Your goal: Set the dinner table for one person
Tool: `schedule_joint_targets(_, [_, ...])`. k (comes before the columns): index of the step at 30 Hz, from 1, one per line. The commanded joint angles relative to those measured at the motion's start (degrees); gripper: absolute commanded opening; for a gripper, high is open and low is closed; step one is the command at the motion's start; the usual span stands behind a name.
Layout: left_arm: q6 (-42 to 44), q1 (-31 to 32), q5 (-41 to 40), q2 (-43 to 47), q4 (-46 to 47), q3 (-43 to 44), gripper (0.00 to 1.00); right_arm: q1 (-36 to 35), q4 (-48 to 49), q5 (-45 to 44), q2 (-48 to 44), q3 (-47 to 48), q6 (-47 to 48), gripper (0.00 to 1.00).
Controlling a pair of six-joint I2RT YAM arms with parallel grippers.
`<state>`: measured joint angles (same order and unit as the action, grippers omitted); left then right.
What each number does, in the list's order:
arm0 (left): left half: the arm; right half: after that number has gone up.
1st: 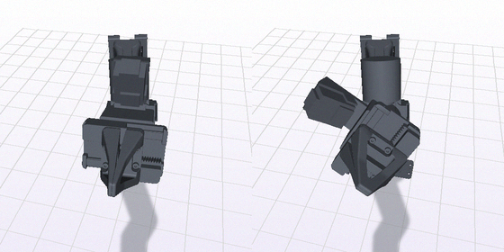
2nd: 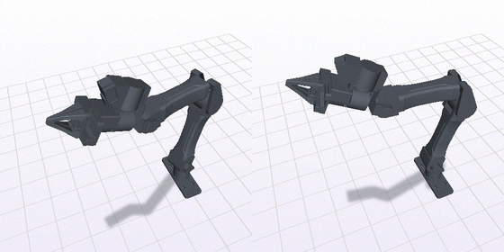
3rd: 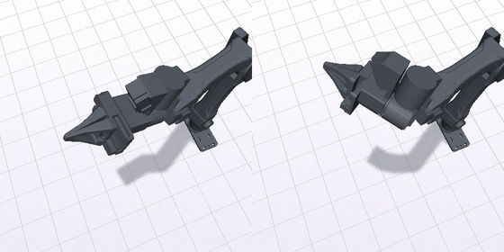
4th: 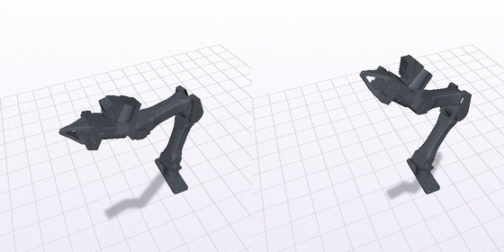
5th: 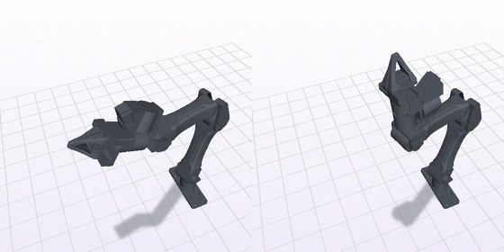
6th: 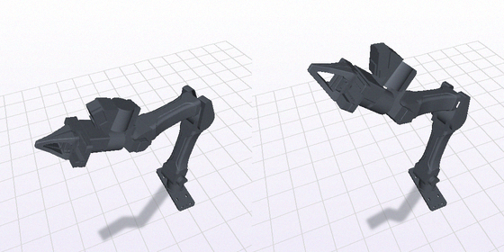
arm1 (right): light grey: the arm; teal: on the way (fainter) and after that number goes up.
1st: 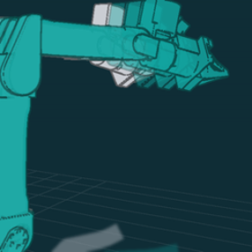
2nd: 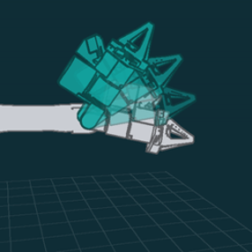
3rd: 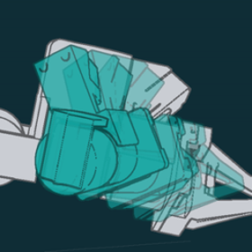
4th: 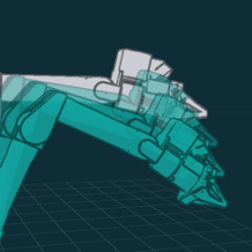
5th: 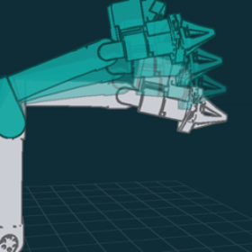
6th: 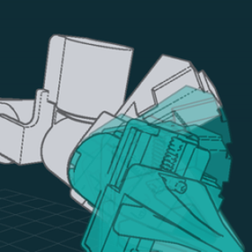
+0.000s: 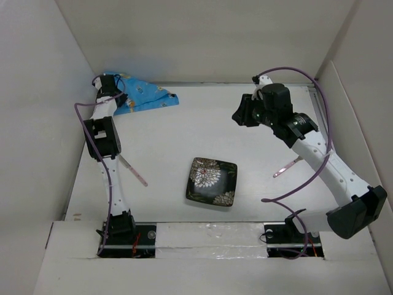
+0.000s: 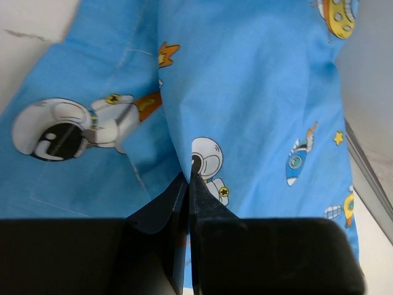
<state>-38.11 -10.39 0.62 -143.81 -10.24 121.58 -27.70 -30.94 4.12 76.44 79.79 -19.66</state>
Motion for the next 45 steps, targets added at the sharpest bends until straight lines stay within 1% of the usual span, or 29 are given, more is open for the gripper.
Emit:
schedule_joint_targets(1, [0.93, 2.21, 2.10, 7.39, 2.50, 0.77, 0.00, -1.12, 2.81, -0.69, 0.11, 1.95, -0.03, 0.37])
schedule_joint_targets(4, [1.98, 5.72, 4.81, 14.57, 3.91, -1.60, 0.00, -1.12, 5.01, 0.27, 0.46, 0.81, 0.23, 0.37])
schedule_joint_targets(6, [2.34, 8.88, 6.40, 17.76, 3.74, -0.91, 0.00, -1.12, 6.59, 0.97, 0.72, 0.72, 0.32, 0.36])
schedule_joint_targets(10, [3.56, 13.99, 10.35, 25.40, 0.23, 4.97, 0.00, -1.12, 7.82, 1.24, 1.51, 2.47, 1.46, 0.35])
schedule_joint_targets(12, [3.39, 15.31, 12.38, 28.22, -0.57, 7.35, 0.00, -0.52, 8.26, 0.80, 1.16, 3.44, 1.64, 0.34])
schedule_joint_targets(13, [2.96, 15.84, 14.82, 31.36, -0.66, 7.53, 0.00, -0.51, 8.44, 0.71, 0.81, 3.70, 1.56, 0.34])
schedule_joint_targets(15, [1.20, 15.84, 17.12, 34.81, -0.31, 6.40, 0.00, 0.01, 9.05, 0.71, -0.59, 3.80, 1.55, 0.34])
schedule_joint_targets(17, [0.49, 15.84, 18.97, 40.78, 1.09, 4.55, 0.00, 0.02, 9.66, -0.16, -2.34, 3.45, 1.56, 0.34])
schedule_joint_targets(20, [-1.70, 15.84, 21.25, 47.99, 3.38, -0.19, 0.00, 0.02, 9.85, -2.61, -3.84, 1.78, 0.77, 0.45])
schedule_joint_targets(21, [-2.32, 15.84, 22.04, 49.40, 4.08, -2.29, 0.00, 0.02, 9.76, -3.15, -4.89, 1.25, 0.33, 0.57])
schedule_joint_targets(23, [-4.86, 15.84, 25.38, 52.66, 6.45, -4.67, 0.00, 0.55, 9.50, -5.59, -5.51, -0.07, -0.64, 0.69])
schedule_joint_targets(24, [-5.83, 15.84, 26.61, 53.27, 7.42, -7.21, 0.00, 1.07, 9.32, -5.96, -5.95, -0.33, -0.82, 0.80])
schedule_joint_targets(26, [-8.29, 15.23, 29.87, 54.07, 9.62, -11.86, 0.00, 1.69, 9.93, -4.57, -6.31, -1.12, -0.29, 0.89])
schedule_joint_targets(27, [-8.82, 15.23, 30.31, 54.25, 9.89, -13.63, 0.00, 1.69, 10.45, -2.56, -6.22, -1.39, -0.29, 0.96])
schedule_joint_targets(28, [-9.26, 14.62, 32.49, 53.99, 13.89, -15.65, 0.00, 1.69, 11.50, -2.02, -5.78, -1.56, 0.32, 0.97])
schedule_joint_targets(30, [-13.03, 13.22, 35.75, 52.59, 17.60, -21.19, 0.00, 1.69, 13.79, -2.01, -4.12, -1.92, 1.29, 0.99])
schedule_joint_targets(31, [-14.35, 13.21, 37.94, 50.32, 22.15, -22.95, 0.00, 2.30, 16.85, -1.66, -1.41, -1.92, 2.34, 0.99])
schedule_joint_targets(32, [-14.71, 12.60, 38.66, 48.29, 23.93, -24.44, 0.00, 2.30, 18.96, 0.60, 0.53, -1.74, 2.87, 0.99])
schedule_joint_targets(33, [-14.19, 12.59, 38.58, 46.10, 24.30, -24.02, 0.00, 3.00, 21.60, 1.93, 2.55, -2.00, 3.13, 0.91])
schedule_joint_targets(34, [-13.49, 11.20, 37.27, 40.59, 23.61, -23.06, 0.01, 3.01, 26.41, 4.03, 8.05, -1.92, 3.05, 0.80])
schedule_joint_targets(35, [-12.53, 10.66, 36.91, 36.97, 23.34, -21.75, 0.11, 3.79, 26.98, 9.36, 11.67, -0.79, 2.70, 0.61])
schedule_joint_targets(36, [-10.86, 10.13, 36.56, 33.37, 22.12, -16.95, 0.33, 4.93, 26.81, 11.33, 15.45, 3.31, 2.09, 0.16])
schedule_joint_targets(37, [-10.50, 8.91, 36.73, 25.67, 16.97, -10.46, 0.41, 4.94, 23.50, 12.39, 22.88, 6.31, 0.60, 0.01])
schedule_joint_targets(38, [-10.50, 8.29, 38.12, 22.20, 15.62, -7.79, 0.46, 5.90, 20.25, 13.80, 26.18, 9.65, 0.50, 0.00])
schedule_joint_targets(39, [-9.97, 7.76, 39.27, 19.82, 14.56, -6.02, 0.52, 6.43, 17.61, 14.85, 28.73, 16.38, 0.76, 0.00])
schedule_joint_targets(40, [-9.45, 7.76, 38.50, 18.14, 12.20, -4.79, 0.54, 6.96, 15.67, 14.60, 30.59, 18.02, -0.37, 0.00])
schedule_joint_targets(42, [-7.96, 6.97, 36.57, 19.52, 12.61, -7.40, 0.63, 6.96, 16.52, 10.14, 31.84, 19.52, -1.60, 0.00])
schedule_joint_targets(44, [-2.78, 6.97, 30.95, 23.03, 8.85, -8.46, 0.63, 8.27, 14.52, 5.14, 32.88, 23.72, -3.10, 0.00])
schedule_joint_targets(45, [-0.50, 6.97, 28.49, 24.18, 6.66, -8.72, 0.63, 8.28, 12.68, 4.33, 34.89, 26.27, -3.45, 0.00])
